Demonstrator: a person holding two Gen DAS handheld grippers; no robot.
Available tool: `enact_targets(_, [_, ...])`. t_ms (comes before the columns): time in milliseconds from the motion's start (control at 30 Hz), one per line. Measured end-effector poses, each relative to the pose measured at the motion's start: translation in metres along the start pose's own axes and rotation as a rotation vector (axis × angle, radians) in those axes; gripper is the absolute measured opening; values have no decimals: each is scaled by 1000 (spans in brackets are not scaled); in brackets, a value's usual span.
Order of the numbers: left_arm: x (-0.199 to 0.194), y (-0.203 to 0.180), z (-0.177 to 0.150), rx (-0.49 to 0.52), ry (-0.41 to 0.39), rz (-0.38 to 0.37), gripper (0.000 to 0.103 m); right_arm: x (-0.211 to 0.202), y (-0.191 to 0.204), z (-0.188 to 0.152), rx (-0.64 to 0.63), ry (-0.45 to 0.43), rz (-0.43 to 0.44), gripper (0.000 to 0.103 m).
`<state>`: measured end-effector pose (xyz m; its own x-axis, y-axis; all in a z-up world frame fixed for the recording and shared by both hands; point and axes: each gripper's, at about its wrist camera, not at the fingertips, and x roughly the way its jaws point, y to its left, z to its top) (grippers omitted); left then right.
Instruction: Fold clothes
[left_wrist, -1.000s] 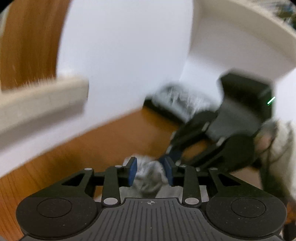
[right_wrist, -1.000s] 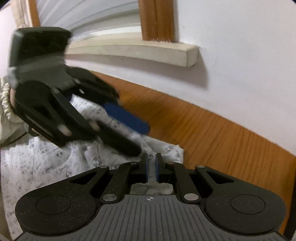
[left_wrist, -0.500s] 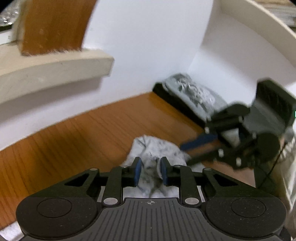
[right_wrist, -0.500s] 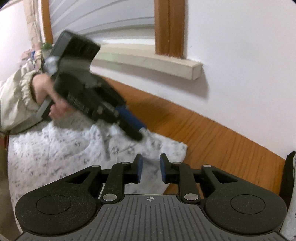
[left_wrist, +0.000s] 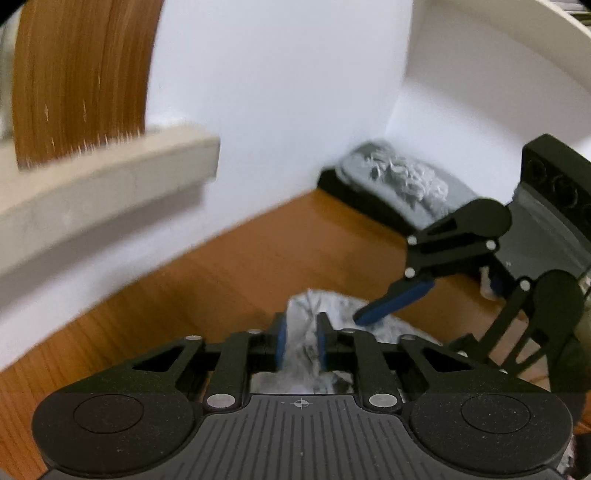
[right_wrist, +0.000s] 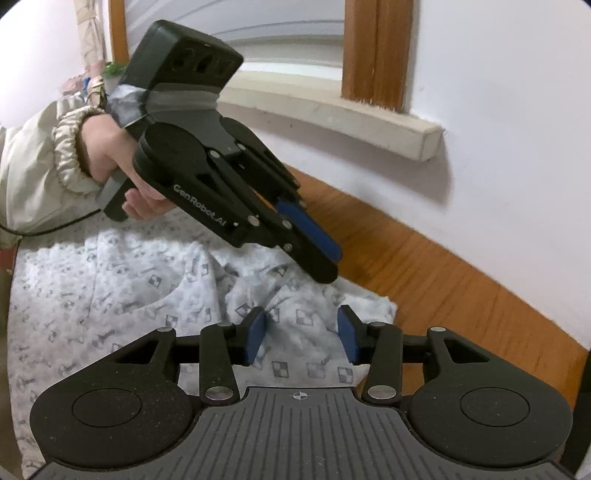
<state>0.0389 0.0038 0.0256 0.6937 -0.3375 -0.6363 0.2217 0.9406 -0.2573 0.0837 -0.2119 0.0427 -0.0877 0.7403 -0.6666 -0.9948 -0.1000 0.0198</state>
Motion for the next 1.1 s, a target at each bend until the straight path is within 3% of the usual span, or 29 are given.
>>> enact_targets(33, [-1,1,-1,-5,11,-18,16,-1,0,-1,5,-5,10,21])
enact_targets(67, [-3,2,-1,-8,18,-32,16,-5,0,-1,6,-22,11,12])
enact_targets(133, [-9,5,-3,-13,28,-55,16,-14,1,-1,5,-62,7,9])
enact_targets(233, [-18,6,-6,-23,38,-76,16,-17,0,1,8,-101,-1,9])
enact_targets(400, [-34,14,-10,-39,-12,-15,18,-2,-12,-6,75,-85,-46,12])
enact_targets(467, [-44,15,-12,-51,-67,4,18,1,-18,-12,129,-100,-52,23])
enact_targets(567, [-61,6,-18,-55,-135,-11,18,1,-22,-22,203,-139,-65,30])
enact_targets(633, [-63,-8,-21,1,-130,-20,23,0,-17,-26,203,-156,-86,33])
enact_targets(733, [-46,-26,-27,87,-67,35,24,-14,-5,-26,201,-203,-162,43])
enact_targets(800, [-32,-27,-32,110,-21,84,24,-27,5,-28,197,-247,-198,41])
enact_targets(867, [-25,-21,-37,90,-1,84,24,-31,16,-30,188,-250,-212,17])
enact_targets(900, [-25,-18,-38,81,0,76,24,-28,22,-31,186,-235,-228,13])
enact_targets(1000, [-27,-14,-40,62,-2,70,24,-9,30,-34,181,-142,-243,12])
enact_targets(1100, [-43,-14,-38,51,-17,89,24,-8,32,-32,176,-139,-266,14])
